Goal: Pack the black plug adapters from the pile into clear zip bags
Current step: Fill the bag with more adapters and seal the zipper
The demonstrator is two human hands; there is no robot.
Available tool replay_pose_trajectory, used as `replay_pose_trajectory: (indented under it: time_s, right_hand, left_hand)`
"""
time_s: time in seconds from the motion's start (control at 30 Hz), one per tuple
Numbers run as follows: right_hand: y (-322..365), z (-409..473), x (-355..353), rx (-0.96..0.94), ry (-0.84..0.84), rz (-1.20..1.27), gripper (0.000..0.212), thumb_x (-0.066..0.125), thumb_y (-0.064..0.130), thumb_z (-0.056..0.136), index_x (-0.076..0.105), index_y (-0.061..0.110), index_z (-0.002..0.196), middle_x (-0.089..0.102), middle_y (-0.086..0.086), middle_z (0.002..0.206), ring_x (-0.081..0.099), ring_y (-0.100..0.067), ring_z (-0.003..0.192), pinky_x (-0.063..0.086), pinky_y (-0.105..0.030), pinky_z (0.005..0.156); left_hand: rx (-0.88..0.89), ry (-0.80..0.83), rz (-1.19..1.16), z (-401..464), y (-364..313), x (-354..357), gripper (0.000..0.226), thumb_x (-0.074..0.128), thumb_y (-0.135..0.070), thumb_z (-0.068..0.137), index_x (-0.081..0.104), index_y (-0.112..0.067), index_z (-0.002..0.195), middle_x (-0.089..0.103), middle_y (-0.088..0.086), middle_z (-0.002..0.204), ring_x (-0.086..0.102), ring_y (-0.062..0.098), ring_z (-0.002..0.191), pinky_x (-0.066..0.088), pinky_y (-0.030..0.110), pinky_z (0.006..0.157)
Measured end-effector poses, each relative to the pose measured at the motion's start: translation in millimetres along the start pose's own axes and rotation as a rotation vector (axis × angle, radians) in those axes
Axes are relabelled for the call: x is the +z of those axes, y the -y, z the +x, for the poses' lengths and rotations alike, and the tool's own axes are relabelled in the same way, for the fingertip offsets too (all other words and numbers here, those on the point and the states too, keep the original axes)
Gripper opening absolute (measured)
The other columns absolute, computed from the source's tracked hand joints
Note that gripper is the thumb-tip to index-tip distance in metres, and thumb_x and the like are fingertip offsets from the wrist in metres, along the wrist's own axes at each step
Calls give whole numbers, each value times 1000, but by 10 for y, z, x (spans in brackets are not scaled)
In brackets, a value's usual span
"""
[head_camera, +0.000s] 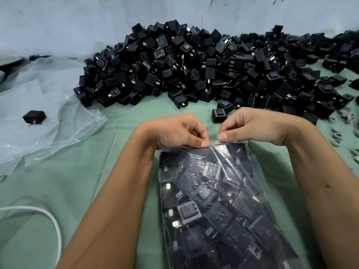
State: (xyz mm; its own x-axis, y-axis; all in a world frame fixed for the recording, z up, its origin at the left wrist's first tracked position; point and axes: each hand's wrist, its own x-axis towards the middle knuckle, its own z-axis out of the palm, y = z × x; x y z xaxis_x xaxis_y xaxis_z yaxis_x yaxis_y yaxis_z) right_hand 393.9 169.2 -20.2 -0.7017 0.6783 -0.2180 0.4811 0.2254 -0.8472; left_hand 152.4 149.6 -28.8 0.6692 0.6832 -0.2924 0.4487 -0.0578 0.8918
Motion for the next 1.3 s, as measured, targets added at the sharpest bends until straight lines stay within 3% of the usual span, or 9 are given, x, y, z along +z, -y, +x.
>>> replay_pose_trajectory:
  time_s: [0.13, 0.3, 0.43, 0.57, 0.73, 0.93, 1.1, 1.2, 1.3]
  right_hand:
    - [8, -19, -25, 42, 46, -41, 31, 75, 45, 79, 78, 14, 80, 63, -5, 68, 50, -14, 65, 42, -22, 63]
    - [19, -22, 0, 21, 50, -65, 21, 74, 33, 88, 76, 14, 79, 60, -2, 64, 49, -14, 62, 39, -29, 63]
    - [34, -10, 19, 3, 45, -62, 28, 73, 41, 83, 75, 13, 78, 52, -5, 63, 40, -19, 62, 32, -32, 61]
    - [28, 3, 30, -6, 53, -50, 27, 73, 40, 83, 75, 14, 77, 50, -7, 63, 37, -22, 62, 31, -33, 60]
    - [-25, -84, -73, 12, 31, -35, 36, 72, 39, 85, 75, 3, 80, 58, -6, 65, 48, -11, 60, 41, -16, 58]
    - [-55, -140, -138, 46, 59, -38, 23, 76, 32, 82, 79, 10, 84, 66, -4, 70, 54, -9, 63, 46, -18, 61]
    - [-37, -118, -93, 27, 46, -57, 25, 75, 36, 80, 78, 11, 81, 61, -4, 67, 50, -11, 64, 44, -20, 61]
    - [-40, -115, -94, 35, 39, -72, 21, 76, 34, 82, 78, 13, 80, 61, -3, 66, 50, -10, 63, 44, -20, 61]
    - [-37, -100, -102, 70, 18, -69, 14, 79, 27, 85, 79, 15, 79, 64, -2, 66, 52, -10, 62, 45, -20, 60]
  left_hand:
    - [-11, -28, -23, 26, -22, 19, 14, 64, 1, 96, 71, -4, 86, 68, -6, 65, 59, 1, 57, 46, 12, 58]
    - [0, -51, 113, 83, -107, 68, 13, 69, -16, 97, 75, -7, 93, 64, -4, 70, 53, 7, 62, 43, 19, 64]
    - [-9, -59, 27, 110, -91, 102, 16, 68, -11, 96, 70, 5, 95, 56, 5, 65, 46, 11, 53, 37, 20, 51]
    - [20, -60, 19, 117, -82, 117, 15, 67, -6, 96, 69, 9, 95, 55, 19, 76, 45, 17, 57, 37, 21, 51]
    - [4, -47, 7, 114, -61, 113, 11, 65, -2, 97, 67, 8, 95, 56, 16, 71, 46, 15, 53, 37, 20, 48]
    - [-6, -103, 35, 125, -56, 104, 13, 71, -6, 93, 72, 7, 95, 63, 29, 80, 53, 27, 71, 44, 30, 62]
    - [-25, -118, 181, 209, -118, 156, 16, 73, -20, 95, 78, -17, 80, 66, 4, 68, 53, 17, 62, 43, 30, 60]
    - [-17, -124, 162, 219, -124, 188, 17, 71, -16, 96, 75, -12, 80, 62, 11, 68, 50, 23, 63, 39, 38, 62]
    - [15, -148, 262, 243, -161, 213, 18, 70, -15, 97, 73, -6, 81, 61, 5, 67, 52, 17, 63, 42, 34, 65]
